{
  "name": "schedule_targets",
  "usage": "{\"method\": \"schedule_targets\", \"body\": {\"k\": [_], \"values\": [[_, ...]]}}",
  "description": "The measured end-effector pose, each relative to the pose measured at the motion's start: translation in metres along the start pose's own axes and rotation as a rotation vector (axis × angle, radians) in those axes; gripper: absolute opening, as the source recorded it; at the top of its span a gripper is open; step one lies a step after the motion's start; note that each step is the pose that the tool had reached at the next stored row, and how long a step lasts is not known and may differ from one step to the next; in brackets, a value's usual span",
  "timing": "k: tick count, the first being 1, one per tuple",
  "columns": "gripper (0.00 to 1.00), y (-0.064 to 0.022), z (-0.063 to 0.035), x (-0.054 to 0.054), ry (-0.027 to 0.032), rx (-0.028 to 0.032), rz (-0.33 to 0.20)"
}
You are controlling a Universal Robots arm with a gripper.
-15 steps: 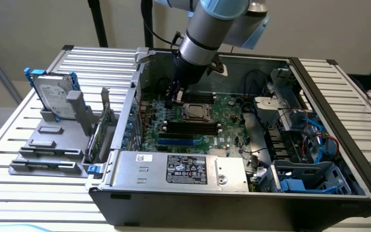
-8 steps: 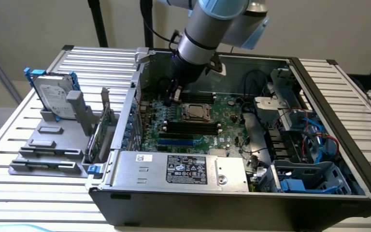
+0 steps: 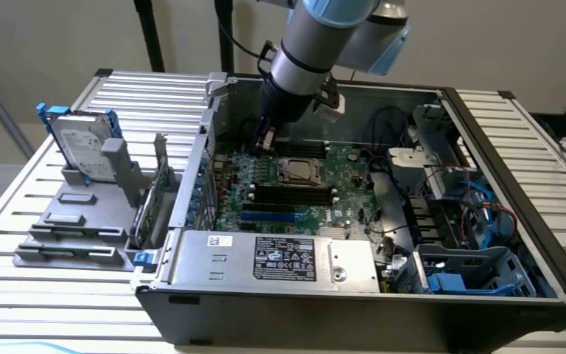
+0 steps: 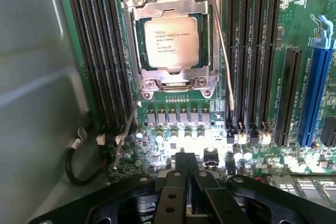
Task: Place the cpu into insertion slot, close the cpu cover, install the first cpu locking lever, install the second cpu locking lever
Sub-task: 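Install the first cpu locking lever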
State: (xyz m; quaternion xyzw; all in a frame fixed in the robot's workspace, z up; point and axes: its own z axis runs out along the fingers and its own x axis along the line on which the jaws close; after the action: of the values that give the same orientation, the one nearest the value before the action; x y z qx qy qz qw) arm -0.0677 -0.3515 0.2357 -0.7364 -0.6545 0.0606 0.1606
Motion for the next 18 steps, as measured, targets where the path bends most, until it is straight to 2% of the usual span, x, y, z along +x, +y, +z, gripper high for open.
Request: {"method": "schedule_targets", "body": {"k": [5, 7, 9, 11, 14, 18], "values": [[0.11, -0.0005, 0.0000, 0.0000, 0.0305, -0.0049, 0.049], [0.11, -0.0009, 0.0001, -0.0001, 0.0452, -0.0060, 0.065], [0.11, -0.0014, 0.0002, -0.0002, 0.0629, -0.0060, 0.078], [0.11, -0.0020, 0.0005, -0.0002, 0.0831, -0.0052, 0.088], [0.11, -0.0032, 0.0008, -0.0004, 0.1166, -0.0027, 0.099], [0.11, -0.0050, 0.0013, -0.0007, 0.1638, 0.0014, 0.111]]}}
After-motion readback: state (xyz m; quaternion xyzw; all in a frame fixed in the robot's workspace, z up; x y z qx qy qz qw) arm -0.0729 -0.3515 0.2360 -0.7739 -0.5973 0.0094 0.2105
